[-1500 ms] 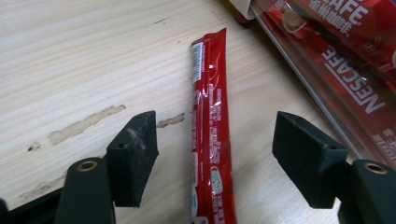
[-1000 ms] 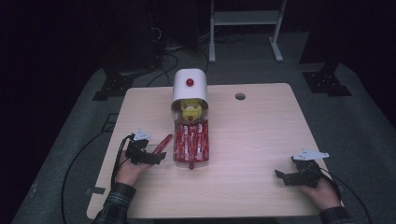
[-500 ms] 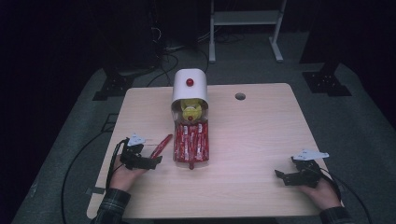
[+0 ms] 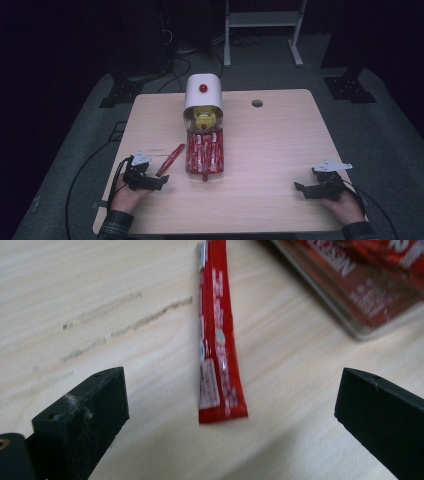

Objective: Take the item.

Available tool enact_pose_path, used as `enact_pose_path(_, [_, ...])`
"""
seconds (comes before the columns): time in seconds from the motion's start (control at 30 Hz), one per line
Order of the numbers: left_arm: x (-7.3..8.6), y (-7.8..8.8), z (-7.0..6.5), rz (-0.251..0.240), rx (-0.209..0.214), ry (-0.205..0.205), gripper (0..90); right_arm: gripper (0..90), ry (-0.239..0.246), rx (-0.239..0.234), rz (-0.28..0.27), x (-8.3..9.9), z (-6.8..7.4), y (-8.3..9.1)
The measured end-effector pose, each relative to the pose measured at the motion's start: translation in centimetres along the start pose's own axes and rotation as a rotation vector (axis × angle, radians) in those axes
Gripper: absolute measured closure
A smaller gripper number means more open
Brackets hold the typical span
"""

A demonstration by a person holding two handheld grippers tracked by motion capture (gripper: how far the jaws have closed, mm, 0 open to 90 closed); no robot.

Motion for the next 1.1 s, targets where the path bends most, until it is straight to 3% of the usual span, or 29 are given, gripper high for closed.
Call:
enact_pose_path(0.3, [1.9, 0.2, 0.0, 0.047, -0.015, -0.020, 0.5, 7.9, 0.000, 0.000, 0.000, 0.0, 0.0, 0.0])
enact_pose_path(0.6, [2.7, 0.0, 0.3, 0.067, -0.034, -0.019, 0.0, 7.8, 0.000, 0.000, 0.000, 0.0, 0.0, 0.0])
enact_pose_path(0.9, [2.9, -0.1, 0.3, 0.026, -0.016, -0.023, 0.0, 7.8, 0.000, 0.000, 0.000, 0.0, 0.0, 0.0])
enact_pose_path(1.1, [2.8, -0.1, 0.3, 0.036, -0.018, -0.026, 0.0, 7.8, 0.000, 0.000, 0.000, 0.0, 0.0, 0.0])
Point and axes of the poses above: each handheld gripper's, and its own axes: y roughly backward along the jaws, x roughly out of its underside, z roughly to its left, the point moved 7 cm from there along -y, roughly forward along the jaws, and after that the axes turned 13 degrees about y, right-handed, at the moved point
